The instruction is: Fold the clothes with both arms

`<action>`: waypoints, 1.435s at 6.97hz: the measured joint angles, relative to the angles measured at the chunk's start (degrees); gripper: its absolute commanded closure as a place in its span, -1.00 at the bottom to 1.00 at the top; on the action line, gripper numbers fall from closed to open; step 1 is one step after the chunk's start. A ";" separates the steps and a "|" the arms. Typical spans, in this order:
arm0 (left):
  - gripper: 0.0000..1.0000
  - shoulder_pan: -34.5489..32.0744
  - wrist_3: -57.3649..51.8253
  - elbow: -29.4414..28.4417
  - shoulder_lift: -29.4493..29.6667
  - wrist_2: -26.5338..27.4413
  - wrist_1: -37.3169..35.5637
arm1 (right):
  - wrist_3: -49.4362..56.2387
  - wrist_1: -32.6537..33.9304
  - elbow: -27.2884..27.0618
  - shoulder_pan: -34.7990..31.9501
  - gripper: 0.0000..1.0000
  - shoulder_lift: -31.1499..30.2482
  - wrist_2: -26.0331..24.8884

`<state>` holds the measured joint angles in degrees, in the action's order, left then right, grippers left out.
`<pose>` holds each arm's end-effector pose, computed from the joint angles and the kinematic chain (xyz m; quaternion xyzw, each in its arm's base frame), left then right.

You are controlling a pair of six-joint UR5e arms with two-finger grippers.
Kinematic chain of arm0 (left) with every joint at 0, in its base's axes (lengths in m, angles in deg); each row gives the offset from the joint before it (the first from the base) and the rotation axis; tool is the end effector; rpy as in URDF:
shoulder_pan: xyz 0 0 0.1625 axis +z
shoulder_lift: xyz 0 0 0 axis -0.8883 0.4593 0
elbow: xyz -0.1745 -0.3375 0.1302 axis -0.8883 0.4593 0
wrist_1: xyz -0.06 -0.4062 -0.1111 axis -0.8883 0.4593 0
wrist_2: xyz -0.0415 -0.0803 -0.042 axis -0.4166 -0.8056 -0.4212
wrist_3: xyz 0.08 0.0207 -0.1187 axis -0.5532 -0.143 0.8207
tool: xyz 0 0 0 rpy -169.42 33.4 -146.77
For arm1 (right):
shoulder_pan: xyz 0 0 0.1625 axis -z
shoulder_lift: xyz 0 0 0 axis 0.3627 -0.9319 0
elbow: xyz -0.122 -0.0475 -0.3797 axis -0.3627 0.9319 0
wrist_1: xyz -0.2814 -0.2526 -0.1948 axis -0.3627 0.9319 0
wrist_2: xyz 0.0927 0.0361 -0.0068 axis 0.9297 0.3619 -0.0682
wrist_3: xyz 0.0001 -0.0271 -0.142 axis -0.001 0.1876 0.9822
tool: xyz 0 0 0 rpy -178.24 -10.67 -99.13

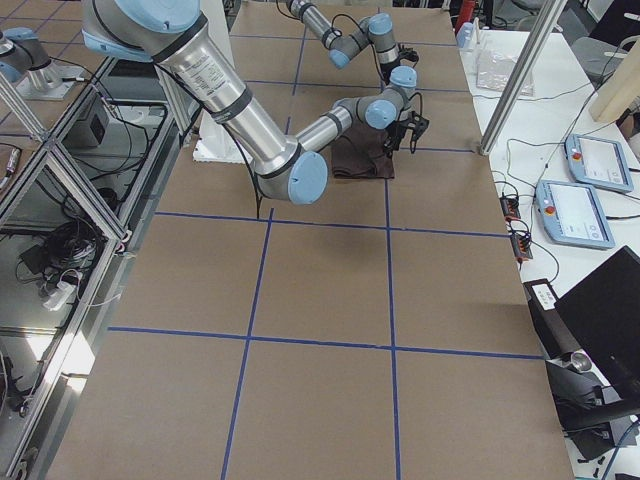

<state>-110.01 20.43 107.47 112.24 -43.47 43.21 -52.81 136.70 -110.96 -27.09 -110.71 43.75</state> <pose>0.4796 -0.6505 0.2905 0.0931 0.4897 -0.2290 0.8361 -0.5021 -0.6447 0.2519 -0.0919 -0.4136 0.2291 0.8764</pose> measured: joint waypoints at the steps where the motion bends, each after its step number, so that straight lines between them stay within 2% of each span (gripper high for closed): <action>1: -1.00 -1.13 -1.57 1.70 -1.09 -3.20 -0.17 | 0.48 0.81 -1.41 -0.06 -1.00 -0.35 0.36; 2: -1.00 -1.99 -3.72 4.95 -3.53 -5.30 -0.49 | 0.64 2.88 -3.26 0.86 -1.00 -0.58 -0.94; 3: -1.00 -2.61 -5.44 8.13 -6.30 -6.23 -0.68 | 0.77 7.07 -5.31 3.69 -1.00 -0.17 -4.42; 5: -1.00 -3.19 -6.56 10.16 -8.47 -6.64 -0.76 | 0.86 14.21 -6.70 8.95 -1.00 1.34 -9.28; 10: -1.00 -3.27 -6.60 10.70 -8.98 -6.68 -0.69 | 5.10 15.89 -1.76 10.85 -1.00 2.24 -14.09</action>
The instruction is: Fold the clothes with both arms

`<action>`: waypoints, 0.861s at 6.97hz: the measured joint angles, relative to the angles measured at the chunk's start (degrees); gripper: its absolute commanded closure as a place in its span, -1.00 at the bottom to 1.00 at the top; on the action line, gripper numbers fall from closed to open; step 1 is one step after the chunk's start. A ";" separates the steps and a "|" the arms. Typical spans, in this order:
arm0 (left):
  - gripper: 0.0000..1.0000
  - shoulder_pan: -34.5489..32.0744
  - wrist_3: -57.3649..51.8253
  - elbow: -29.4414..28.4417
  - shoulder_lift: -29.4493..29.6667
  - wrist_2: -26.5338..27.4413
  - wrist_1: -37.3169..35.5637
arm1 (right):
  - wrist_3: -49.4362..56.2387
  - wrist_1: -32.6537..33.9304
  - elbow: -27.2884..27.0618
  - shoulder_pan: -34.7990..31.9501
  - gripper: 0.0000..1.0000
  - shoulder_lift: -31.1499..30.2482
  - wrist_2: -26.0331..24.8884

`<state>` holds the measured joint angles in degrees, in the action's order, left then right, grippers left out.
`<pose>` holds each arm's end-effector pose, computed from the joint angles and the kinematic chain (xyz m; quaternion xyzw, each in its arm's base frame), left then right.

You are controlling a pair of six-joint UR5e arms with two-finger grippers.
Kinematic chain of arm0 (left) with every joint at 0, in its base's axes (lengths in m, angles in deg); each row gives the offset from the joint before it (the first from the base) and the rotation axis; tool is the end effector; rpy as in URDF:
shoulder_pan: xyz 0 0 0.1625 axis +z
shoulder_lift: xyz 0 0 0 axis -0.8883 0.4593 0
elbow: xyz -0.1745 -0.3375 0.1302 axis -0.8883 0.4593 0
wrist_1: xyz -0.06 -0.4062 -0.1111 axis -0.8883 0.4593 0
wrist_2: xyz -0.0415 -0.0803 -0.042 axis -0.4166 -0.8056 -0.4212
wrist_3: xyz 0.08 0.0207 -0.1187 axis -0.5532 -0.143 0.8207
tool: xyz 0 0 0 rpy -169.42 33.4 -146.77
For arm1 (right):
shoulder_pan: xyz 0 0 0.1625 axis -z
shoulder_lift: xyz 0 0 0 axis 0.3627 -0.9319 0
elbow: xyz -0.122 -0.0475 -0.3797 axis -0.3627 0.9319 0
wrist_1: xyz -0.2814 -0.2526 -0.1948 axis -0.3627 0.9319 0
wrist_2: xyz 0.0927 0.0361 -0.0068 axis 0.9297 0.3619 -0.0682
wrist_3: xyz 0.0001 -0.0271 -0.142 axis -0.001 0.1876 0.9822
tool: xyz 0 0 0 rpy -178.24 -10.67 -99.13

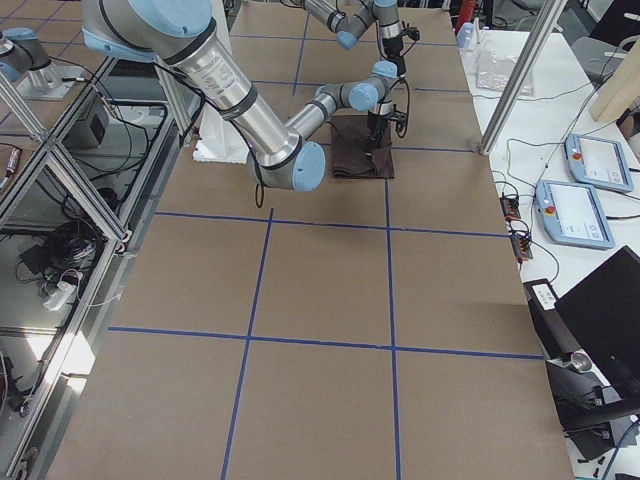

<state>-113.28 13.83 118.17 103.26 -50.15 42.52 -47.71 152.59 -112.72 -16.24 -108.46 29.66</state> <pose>0.4151 -0.6196 0.3108 0.0944 0.5078 -0.1723 0.8388 -0.5899 -0.5597 0.2605 -0.0516 -0.2836 0.1738 0.9416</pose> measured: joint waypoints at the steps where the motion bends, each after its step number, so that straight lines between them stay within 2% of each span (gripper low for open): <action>1: -1.00 0.00 0.02 0.12 -0.04 0.00 0.01 | 2.83 0.05 0.85 -1.41 -1.00 -0.40 -0.47; 4: -1.00 -0.07 0.01 0.80 -0.09 -0.41 -0.07 | 17.59 0.31 2.33 -9.56 -1.00 -4.18 -2.10; 6: -1.00 -2.65 -3.29 3.63 -2.60 -2.36 -0.36 | 27.58 0.20 0.82 -16.21 -1.00 -6.50 0.13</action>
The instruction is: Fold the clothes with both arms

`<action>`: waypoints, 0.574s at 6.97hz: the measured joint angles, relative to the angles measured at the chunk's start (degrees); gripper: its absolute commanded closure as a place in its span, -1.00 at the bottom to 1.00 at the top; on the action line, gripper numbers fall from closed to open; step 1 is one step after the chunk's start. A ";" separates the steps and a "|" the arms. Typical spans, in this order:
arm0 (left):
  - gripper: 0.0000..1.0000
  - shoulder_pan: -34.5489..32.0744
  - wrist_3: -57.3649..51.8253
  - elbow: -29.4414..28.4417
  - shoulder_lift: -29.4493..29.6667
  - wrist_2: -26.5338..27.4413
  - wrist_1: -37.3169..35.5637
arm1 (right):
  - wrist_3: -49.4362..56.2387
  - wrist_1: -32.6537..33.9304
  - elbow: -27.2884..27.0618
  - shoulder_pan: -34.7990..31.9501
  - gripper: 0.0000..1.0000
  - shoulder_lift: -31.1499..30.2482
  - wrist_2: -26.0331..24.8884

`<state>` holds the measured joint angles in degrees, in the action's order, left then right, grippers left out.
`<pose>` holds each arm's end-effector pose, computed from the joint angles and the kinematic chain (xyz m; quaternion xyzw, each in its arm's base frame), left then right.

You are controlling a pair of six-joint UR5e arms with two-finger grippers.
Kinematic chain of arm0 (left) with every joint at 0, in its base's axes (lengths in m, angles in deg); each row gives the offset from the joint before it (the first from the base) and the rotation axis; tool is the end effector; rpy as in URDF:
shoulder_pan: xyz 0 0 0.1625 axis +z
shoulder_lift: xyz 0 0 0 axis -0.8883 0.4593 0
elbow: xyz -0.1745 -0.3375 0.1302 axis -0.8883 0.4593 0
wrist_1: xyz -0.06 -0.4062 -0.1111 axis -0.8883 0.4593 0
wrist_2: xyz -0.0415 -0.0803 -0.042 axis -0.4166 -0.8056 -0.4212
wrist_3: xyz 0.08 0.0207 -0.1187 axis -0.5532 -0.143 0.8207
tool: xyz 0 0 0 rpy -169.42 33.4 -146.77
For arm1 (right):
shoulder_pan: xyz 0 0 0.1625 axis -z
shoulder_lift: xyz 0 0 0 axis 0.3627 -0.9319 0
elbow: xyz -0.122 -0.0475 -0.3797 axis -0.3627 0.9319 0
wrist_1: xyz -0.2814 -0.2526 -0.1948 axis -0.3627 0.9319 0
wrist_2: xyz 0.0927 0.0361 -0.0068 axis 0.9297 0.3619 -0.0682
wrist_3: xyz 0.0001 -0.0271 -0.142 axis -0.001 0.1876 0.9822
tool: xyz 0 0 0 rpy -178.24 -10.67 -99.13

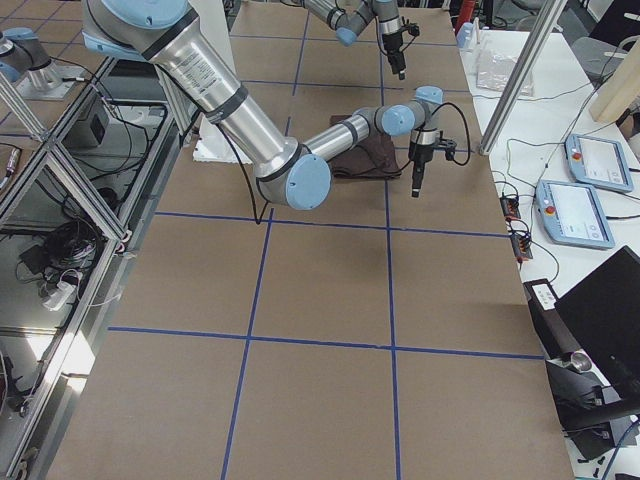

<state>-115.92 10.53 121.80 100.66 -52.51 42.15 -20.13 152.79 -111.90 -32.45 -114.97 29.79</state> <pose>0.3777 -0.6178 0.3104 0.1083 0.5139 -0.1548 0.8368 -0.4013 -0.6895 0.3591 0.0096 -0.2413 0.0920 0.9660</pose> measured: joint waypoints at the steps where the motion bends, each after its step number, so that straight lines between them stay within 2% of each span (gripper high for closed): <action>1: -1.00 -3.63 -7.72 3.46 -4.21 -1.96 -0.71 | 5.90 -0.07 -2.49 -4.44 -1.00 -2.62 3.26; 3: -1.00 -15.47 -34.95 9.25 -14.58 -5.96 -4.95 | 22.41 0.13 -10.54 -16.21 -1.00 -12.59 11.68; 4: -1.00 -22.89 -53.79 9.97 -18.20 -6.87 -9.97 | 30.90 0.17 -13.94 -21.77 -1.00 -18.76 15.19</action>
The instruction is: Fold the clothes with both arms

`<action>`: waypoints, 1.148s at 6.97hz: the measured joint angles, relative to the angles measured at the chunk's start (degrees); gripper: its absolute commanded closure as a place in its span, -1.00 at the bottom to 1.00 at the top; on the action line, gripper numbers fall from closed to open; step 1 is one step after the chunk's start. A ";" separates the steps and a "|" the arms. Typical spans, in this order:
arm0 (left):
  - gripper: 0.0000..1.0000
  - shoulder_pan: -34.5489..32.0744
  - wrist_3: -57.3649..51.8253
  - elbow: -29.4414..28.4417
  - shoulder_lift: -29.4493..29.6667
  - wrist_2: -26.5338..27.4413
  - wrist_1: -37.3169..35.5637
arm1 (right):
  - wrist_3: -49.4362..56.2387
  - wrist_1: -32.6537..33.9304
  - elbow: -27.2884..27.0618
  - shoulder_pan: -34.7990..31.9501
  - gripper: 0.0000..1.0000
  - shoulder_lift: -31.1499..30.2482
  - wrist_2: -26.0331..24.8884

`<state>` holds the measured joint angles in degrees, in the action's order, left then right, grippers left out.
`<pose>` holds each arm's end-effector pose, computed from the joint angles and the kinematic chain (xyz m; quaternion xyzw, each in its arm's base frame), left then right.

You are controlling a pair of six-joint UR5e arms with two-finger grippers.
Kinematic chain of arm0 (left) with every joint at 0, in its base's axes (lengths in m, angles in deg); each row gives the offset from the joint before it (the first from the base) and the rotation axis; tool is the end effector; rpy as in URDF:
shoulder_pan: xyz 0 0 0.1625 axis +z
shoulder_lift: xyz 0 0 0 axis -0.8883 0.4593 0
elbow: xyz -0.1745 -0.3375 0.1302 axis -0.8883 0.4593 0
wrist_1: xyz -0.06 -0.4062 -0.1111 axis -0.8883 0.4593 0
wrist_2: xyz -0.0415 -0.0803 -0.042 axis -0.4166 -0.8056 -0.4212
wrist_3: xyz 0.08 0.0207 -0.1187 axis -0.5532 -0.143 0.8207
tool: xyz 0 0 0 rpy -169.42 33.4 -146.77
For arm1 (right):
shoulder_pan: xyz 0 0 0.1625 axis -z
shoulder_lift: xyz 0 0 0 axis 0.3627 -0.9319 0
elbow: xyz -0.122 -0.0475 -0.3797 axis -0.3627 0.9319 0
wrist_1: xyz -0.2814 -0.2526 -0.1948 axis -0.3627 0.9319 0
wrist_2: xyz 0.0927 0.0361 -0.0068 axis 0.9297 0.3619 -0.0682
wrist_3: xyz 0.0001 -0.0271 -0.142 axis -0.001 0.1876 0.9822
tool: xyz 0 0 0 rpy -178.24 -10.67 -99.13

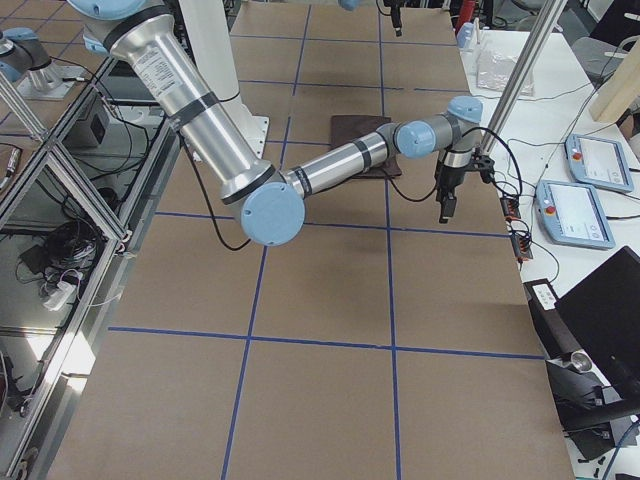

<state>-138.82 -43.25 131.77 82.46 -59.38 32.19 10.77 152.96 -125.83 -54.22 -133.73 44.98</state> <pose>0.0970 -0.6113 0.4532 0.2448 0.3611 0.0576 0.8980 -0.1235 -0.6792 0.4635 0.0331 -0.3212 0.0040 0.9464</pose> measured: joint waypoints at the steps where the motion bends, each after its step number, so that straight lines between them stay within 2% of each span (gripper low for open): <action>1: -1.00 -6.50 -15.47 0.20 -2.89 -0.37 -5.09 | 8.20 -0.06 -2.83 -5.40 -1.00 -6.79 3.18; 2: -1.00 -10.60 -23.04 0.00 -5.38 -1.02 -7.48 | 13.48 -0.50 -5.45 -9.58 -1.00 -12.76 5.85; 4: -1.00 -12.23 -26.52 -2.09 -8.16 -0.95 -8.07 | 16.72 -2.58 -9.64 -12.44 -1.00 -20.22 7.67; 6: -1.00 -12.23 -26.88 -4.76 -8.41 -1.62 -11.30 | 16.92 -3.96 -10.28 -12.79 -1.00 -22.67 8.90; 8: -1.00 -12.31 -26.85 -4.99 -9.27 -6.36 -17.57 | 16.40 -4.16 -10.47 -12.83 -1.00 -24.80 11.84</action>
<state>-151.13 -70.11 126.78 73.19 -65.74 14.62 27.17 148.80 -136.30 -67.06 -158.53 56.82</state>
